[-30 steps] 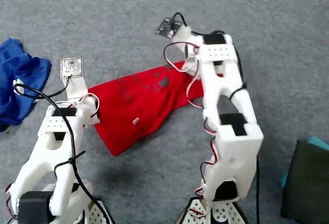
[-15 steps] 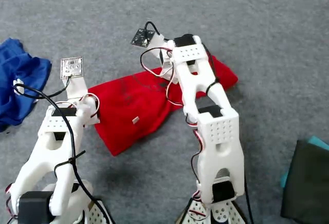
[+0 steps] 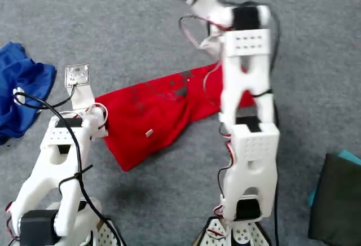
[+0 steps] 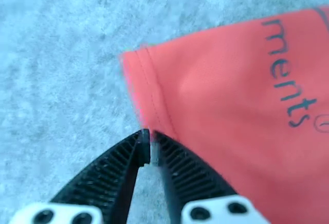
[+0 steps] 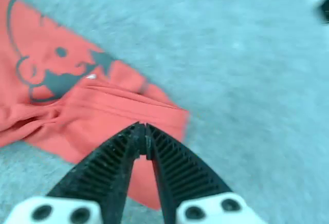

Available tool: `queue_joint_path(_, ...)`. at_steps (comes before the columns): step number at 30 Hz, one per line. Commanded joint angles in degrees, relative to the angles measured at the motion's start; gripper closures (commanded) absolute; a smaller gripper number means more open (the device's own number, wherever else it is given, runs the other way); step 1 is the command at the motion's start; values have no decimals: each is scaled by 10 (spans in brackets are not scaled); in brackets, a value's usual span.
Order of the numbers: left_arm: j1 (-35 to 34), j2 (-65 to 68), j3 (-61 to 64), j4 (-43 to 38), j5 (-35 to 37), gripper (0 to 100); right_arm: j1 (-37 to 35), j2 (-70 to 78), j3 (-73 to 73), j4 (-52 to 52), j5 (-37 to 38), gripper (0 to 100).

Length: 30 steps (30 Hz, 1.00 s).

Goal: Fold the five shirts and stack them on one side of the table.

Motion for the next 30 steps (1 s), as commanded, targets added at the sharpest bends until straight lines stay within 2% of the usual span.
queue_joint_path(1, -17, -8, -67, 91, 31, 845, 67, -40, -44, 18, -61, 990)
queue_joint_path(5, -29, -3, -184, 271, 60, 801, 137, -49, 7, 18, -150, 990)
queue_joint_path(8, -30, -2, -244, 379, 60, 797, 173, -114, 73, 19, -163, 990)
queue_joint_path(10, -30, -2, -255, 409, 60, 796, 190, -185, 120, 18, -182, 990)
queue_joint_path(14, -31, -1, -225, 413, 63, 795, 198, -281, 259, -14, -185, 990)
queue_joint_path(16, -31, -1, -209, 411, 87, 789, 206, -296, 355, -85, -190, 990)
queue_joint_path(18, -32, -1, -201, 401, 110, 749, 218, -301, 462, -190, -226, 990)
queue_joint_path(22, -39, 6, -213, 397, 171, 698, 250, -304, 705, -485, -332, 990)
queue_joint_path(25, -42, 37, -230, 400, 208, 681, 257, -312, 860, -691, -346, 990)
queue_joint_path(27, -43, 73, -245, 400, 218, 681, 254, -332, 912, -759, -346, 990)
queue_joint_path(30, -43, 138, -275, 398, 222, 685, 255, -351, 945, -786, -349, 990)
